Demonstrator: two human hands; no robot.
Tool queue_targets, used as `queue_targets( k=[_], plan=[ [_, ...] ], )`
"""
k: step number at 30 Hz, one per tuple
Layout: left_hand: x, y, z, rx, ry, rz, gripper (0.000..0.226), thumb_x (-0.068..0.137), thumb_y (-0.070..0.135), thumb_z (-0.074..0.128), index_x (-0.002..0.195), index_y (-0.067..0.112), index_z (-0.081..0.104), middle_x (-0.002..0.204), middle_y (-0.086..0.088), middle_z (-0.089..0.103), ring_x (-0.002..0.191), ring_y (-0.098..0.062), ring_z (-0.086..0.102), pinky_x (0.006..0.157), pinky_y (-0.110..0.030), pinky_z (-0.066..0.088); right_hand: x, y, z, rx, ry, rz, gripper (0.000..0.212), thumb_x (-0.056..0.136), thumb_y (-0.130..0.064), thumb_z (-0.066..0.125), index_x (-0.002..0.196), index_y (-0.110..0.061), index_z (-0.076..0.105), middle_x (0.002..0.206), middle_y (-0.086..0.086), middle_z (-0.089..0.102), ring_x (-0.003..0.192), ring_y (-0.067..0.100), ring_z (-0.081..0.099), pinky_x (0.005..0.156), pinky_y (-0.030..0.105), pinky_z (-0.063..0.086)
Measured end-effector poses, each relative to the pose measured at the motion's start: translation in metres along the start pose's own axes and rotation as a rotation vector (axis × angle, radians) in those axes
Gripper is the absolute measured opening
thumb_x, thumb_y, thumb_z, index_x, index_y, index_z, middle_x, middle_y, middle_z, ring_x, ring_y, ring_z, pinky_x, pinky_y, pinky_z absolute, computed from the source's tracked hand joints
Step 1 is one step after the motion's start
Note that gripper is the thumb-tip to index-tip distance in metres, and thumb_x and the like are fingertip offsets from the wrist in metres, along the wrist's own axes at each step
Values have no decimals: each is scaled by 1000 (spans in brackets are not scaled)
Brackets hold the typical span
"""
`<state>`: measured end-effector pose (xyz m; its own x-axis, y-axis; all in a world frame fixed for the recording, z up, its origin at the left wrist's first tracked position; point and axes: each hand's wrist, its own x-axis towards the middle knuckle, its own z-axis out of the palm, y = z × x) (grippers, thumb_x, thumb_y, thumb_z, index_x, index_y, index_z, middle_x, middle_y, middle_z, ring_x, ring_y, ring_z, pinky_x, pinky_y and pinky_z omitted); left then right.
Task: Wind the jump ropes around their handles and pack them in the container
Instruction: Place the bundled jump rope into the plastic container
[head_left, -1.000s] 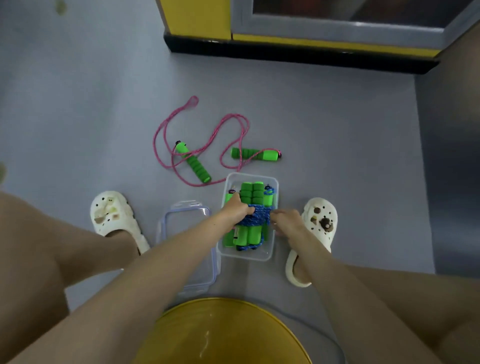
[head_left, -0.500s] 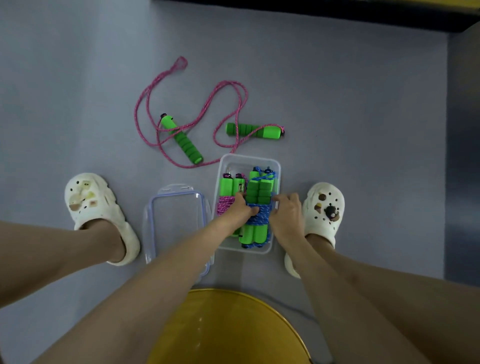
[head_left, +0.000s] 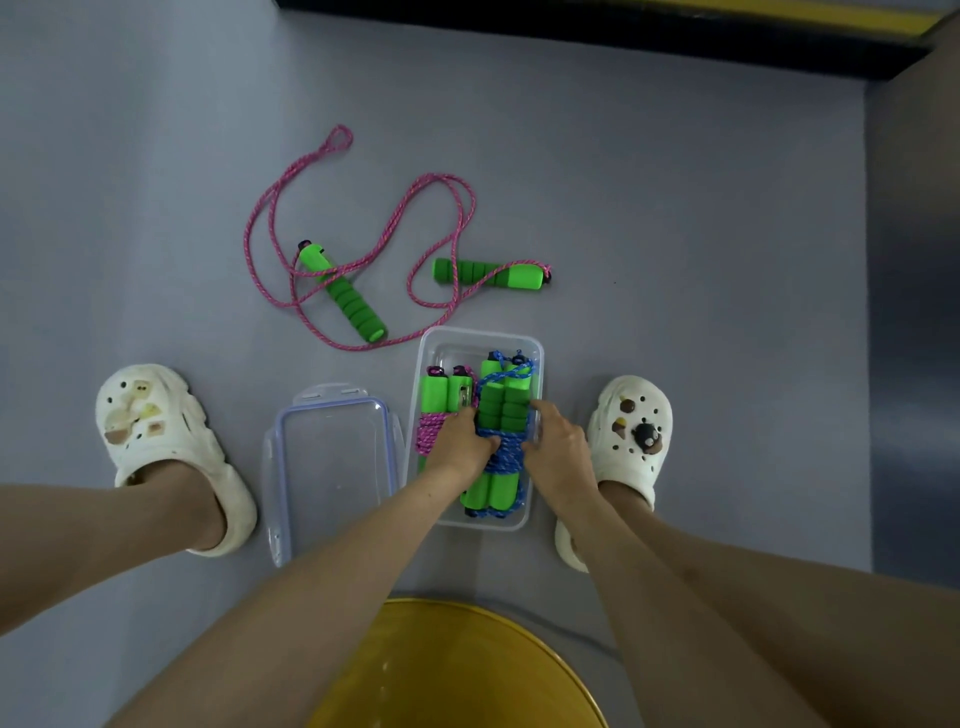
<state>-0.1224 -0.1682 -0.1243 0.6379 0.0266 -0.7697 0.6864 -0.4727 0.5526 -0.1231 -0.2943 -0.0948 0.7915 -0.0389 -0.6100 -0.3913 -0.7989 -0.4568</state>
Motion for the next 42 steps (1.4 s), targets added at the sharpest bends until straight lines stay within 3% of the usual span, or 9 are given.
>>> queue_targets(
  k=[8,13,18,23,26,30,35,38,42],
  plan=[
    [0,2,2,11,21,-14,37,92,7,58,128,6,52,124,-11,62,110,-24,59,81,-24,43,1,2,-3,24,-6,-11,58,79,-9,71,132,-16,47,83,-2,56,79,17,56,73,29,48],
    [0,2,8,1,83,-19,36,89,1,59,125,4,55,121,-12,63,111,-24,59,78,-19,40,-4,-1,7,12,104,5,52,82,-4,66,130,-15,48,100,7,66,88,25,64,74,34,51],
    [-2,-1,7,89,115,-24,32,86,11,64,118,10,57,117,-12,57,106,-27,57,90,-38,48,-3,-18,0,-80,23,93,39,84,-4,58,120,-12,47,101,9,63,87,27,61,66,34,48],
    [-10,18,-15,328,134,52,20,92,16,54,110,8,54,113,-12,56,101,-31,56,78,-38,45,-3,-47,-12,-162,12,189,32,89,-11,53,120,-7,47,116,12,52,107,29,54,80,38,47],
    [-8,32,-49,340,220,66,23,93,12,52,114,7,55,113,-12,58,101,-31,58,81,-39,45,1,-58,-22,-210,27,167,32,90,-7,46,122,-8,47,120,12,48,111,29,51,80,37,46],
    [3,40,-101,327,284,28,9,94,9,47,93,10,56,98,-11,60,92,-29,58,74,-35,41,14,-72,-36,-189,9,142,38,91,-8,45,128,-8,47,126,13,46,113,30,51,86,39,45],
    [35,30,-148,280,345,-80,30,95,20,50,115,-1,58,113,-20,63,106,-36,59,83,-38,45,47,-95,-48,-94,58,93,29,93,-9,45,120,-6,55,124,13,50,105,30,55,79,34,44],
    [59,14,-159,223,326,-126,37,93,27,53,113,-4,56,113,-24,62,105,-39,59,84,-40,46,70,-106,-48,-90,85,71,27,92,-7,45,115,-4,58,120,13,55,102,29,56,77,33,44],
    [86,4,-162,113,403,-205,50,95,33,54,128,-3,43,130,-25,50,119,-41,50,95,-42,41,106,-109,-41,-150,91,56,27,91,-8,46,113,-2,60,117,15,58,101,32,57,77,34,45]
  ],
)
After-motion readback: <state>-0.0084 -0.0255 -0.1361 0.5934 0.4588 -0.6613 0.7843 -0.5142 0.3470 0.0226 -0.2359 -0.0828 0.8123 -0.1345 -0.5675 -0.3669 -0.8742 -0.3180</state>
